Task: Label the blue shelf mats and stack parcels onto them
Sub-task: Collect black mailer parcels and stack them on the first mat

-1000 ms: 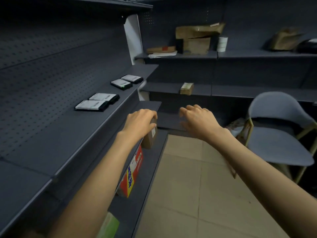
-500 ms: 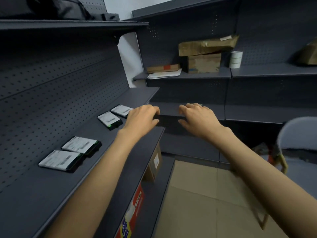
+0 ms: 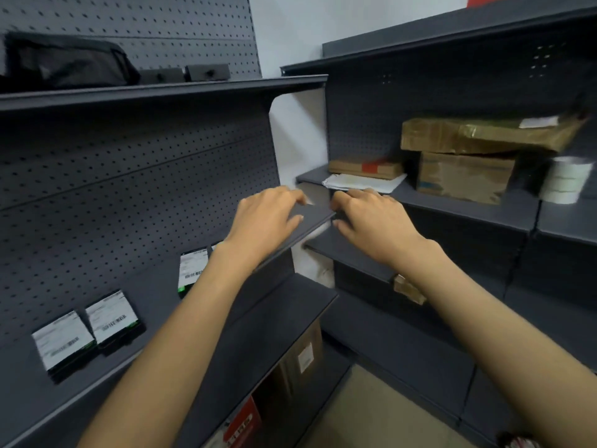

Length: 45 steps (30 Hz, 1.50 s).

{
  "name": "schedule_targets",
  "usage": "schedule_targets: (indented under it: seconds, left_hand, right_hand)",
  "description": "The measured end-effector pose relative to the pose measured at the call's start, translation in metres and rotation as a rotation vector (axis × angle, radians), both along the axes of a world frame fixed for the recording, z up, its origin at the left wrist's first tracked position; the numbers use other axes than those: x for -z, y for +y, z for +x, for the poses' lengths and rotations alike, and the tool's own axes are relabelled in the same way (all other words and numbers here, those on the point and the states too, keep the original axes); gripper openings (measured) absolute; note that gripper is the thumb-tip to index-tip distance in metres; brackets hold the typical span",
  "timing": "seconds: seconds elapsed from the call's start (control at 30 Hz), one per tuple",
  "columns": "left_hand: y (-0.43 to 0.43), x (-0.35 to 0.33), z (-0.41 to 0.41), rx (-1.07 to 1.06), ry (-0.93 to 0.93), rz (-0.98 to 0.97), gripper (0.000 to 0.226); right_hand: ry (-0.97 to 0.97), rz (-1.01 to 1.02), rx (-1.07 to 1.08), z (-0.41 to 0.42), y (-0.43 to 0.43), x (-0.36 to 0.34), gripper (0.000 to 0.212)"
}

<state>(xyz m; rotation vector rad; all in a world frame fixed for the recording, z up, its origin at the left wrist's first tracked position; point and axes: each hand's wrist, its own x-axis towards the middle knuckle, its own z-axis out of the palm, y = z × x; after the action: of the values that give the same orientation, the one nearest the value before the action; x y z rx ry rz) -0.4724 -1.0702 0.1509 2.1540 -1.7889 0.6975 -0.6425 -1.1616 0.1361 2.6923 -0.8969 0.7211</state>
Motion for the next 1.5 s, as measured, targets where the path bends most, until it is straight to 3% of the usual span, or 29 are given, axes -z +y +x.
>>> schedule_targets:
  seconds: [0.3,0.8,1.03,1.3,1.5]
  left_hand:
    - [0.021,-0.063,0.041,-0.302,-0.102,-0.114,0.030]
    - [0.141,-0.131,0.113,-0.684,-0.363,-0.522,0.031]
    - [0.180,-0.152,0.145,-0.907,-0.391,-0.629,0.033]
    - [0.170,-0.167,0.185,-1.105,-0.331,-0.590,0.057]
    - [0.165,-0.166,0.200,-0.994,-0.180,-0.630,0.058]
  right_hand:
    - [-0.137,-0.021,-0.333,0.089,-0.027,-0.042,0.032]
    - [-0.572,-0.201,-0.890,0.260,0.047,-0.146,0.052]
    - [-0.541,-0.186,-0.953,0.322,0.062,-0.183,0.056]
    - [-0.458,-0.068,-0.902,0.361,0.050,-0.192,0.063]
    - [-0.496,-0.024,-0.896,0.367,0.057,-0.188,0.055]
